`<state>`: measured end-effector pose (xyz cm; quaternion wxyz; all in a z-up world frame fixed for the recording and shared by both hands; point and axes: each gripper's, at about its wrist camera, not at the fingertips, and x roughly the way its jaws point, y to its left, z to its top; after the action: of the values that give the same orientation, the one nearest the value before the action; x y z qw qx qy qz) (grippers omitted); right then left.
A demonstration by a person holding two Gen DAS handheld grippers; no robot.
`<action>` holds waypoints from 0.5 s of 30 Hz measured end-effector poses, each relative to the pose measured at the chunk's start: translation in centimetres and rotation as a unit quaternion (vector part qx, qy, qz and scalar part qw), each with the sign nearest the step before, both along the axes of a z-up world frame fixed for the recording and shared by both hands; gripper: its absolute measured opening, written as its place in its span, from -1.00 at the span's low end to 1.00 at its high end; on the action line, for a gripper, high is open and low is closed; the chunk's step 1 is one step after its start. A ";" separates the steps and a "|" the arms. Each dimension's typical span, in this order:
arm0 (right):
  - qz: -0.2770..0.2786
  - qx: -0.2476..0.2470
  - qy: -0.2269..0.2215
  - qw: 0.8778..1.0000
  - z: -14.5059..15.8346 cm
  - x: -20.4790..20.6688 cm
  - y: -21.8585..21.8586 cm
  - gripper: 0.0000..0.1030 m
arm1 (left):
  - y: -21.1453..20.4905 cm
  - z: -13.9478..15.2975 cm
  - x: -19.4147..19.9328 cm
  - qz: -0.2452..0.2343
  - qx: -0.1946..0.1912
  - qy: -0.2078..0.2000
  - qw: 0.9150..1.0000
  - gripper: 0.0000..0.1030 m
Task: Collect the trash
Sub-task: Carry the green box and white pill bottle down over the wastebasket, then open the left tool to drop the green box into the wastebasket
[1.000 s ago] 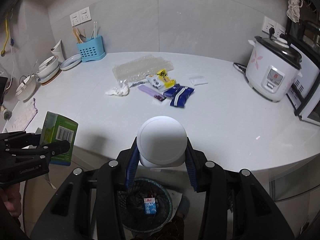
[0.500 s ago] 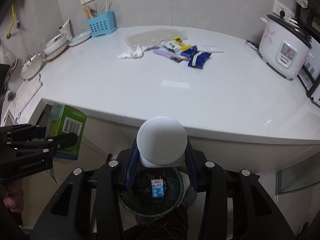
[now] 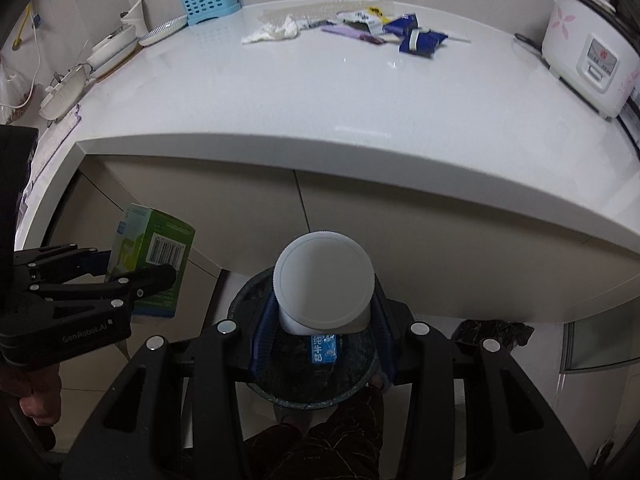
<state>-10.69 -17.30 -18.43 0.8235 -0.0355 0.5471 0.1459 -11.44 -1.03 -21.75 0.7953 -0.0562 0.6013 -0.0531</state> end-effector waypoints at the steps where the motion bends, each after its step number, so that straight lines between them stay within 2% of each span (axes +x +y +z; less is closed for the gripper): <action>1: -0.003 0.002 0.006 1.000 -0.6 0.0 -0.1 -0.22 | -0.3 -0.6 0.0 -0.003 0.001 0.004 1.000 -0.10; 8: -0.006 -0.013 0.038 0.999 -3.6 -0.5 -0.8 -0.22 | -2.0 -4.5 0.2 -0.017 0.005 0.018 1.000 -0.10; 15: -0.010 -0.023 0.049 0.998 -4.3 -0.6 -2.2 -0.22 | -2.9 -6.7 0.7 -0.022 0.009 0.044 0.999 -0.10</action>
<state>-11.26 -19.51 -22.76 0.7960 -0.0415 0.5905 0.1267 -10.73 -3.91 -28.50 0.7672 -0.0378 0.6373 -0.0624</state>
